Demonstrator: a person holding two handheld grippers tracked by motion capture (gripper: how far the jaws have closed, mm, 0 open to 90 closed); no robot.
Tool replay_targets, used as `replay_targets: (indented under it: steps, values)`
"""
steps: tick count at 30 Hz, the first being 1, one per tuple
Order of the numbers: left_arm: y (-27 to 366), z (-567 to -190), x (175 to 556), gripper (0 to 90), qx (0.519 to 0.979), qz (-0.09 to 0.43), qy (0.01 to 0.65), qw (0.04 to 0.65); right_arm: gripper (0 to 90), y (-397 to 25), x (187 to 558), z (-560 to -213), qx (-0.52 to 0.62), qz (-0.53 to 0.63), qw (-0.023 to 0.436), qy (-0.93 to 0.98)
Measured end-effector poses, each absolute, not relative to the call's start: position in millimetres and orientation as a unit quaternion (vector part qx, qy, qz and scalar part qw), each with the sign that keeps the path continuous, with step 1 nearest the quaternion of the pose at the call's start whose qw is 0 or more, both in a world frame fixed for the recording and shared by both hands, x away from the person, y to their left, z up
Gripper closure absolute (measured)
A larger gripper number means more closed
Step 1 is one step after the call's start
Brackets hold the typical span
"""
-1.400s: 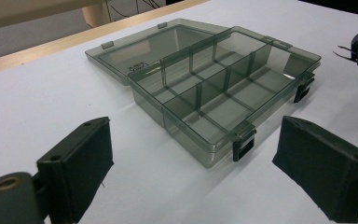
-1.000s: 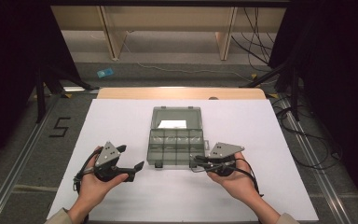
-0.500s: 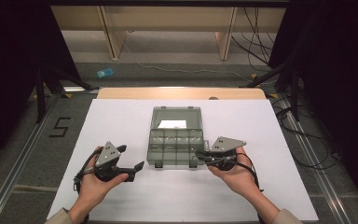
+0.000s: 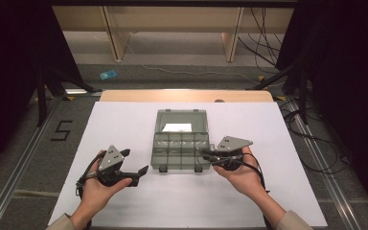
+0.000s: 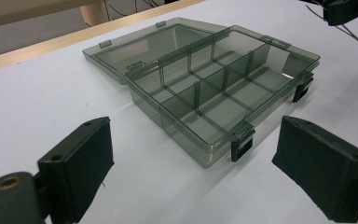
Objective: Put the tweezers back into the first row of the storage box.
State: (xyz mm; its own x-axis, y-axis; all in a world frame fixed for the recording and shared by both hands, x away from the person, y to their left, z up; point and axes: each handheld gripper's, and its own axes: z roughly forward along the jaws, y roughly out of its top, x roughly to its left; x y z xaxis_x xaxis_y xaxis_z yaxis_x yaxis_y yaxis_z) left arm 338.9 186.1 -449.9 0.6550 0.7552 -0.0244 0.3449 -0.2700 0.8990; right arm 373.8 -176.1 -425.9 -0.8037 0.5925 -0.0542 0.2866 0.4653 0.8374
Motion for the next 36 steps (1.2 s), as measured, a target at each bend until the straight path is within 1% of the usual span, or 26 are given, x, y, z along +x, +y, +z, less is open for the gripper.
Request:
replay_targets:
  steps: [5,10,14,19,22,23,25,29,36]
  values:
    - [186.3,-450.0,339.1,10.7,0.770,0.211,0.358,0.485,85.0,-175.4,377.3,-424.9,0.261,0.447,0.168,0.839]
    - [186.5,-449.7,339.5,10.7,0.769,0.211,0.355,0.487,85.0,-175.3,381.2,-423.1,0.263,0.447,0.176,0.837]
    - [186.7,-449.4,339.4,10.5,0.766,0.209,0.357,0.492,85.0,-174.4,383.1,-422.6,0.267,0.450,0.174,0.834]
    - [187.1,-448.2,339.3,8.8,0.760,0.205,0.358,0.501,84.9,-174.0,386.1,-422.0,0.265,0.452,0.174,0.834]
    - [187.0,-448.2,338.7,6.5,0.761,0.205,0.358,0.501,84.9,-173.9,388.0,-420.9,0.267,0.451,0.180,0.832]
    - [187.1,-448.1,338.8,6.0,0.762,0.204,0.355,0.502,84.9,-173.5,388.5,-420.7,0.267,0.452,0.175,0.833]
    - [186.8,-448.1,338.8,3.6,0.763,0.206,0.351,0.503,84.9,-173.4,390.1,-420.4,0.267,0.452,0.180,0.832]
    - [187.2,-448.3,338.9,1.7,0.764,0.206,0.347,0.503,84.9,-171.8,392.3,-420.0,0.270,0.453,0.177,0.831]
    - [187.4,-448.3,338.9,0.9,0.764,0.207,0.349,0.502,84.9,-169.5,397.7,-418.4,0.272,0.457,0.180,0.827]
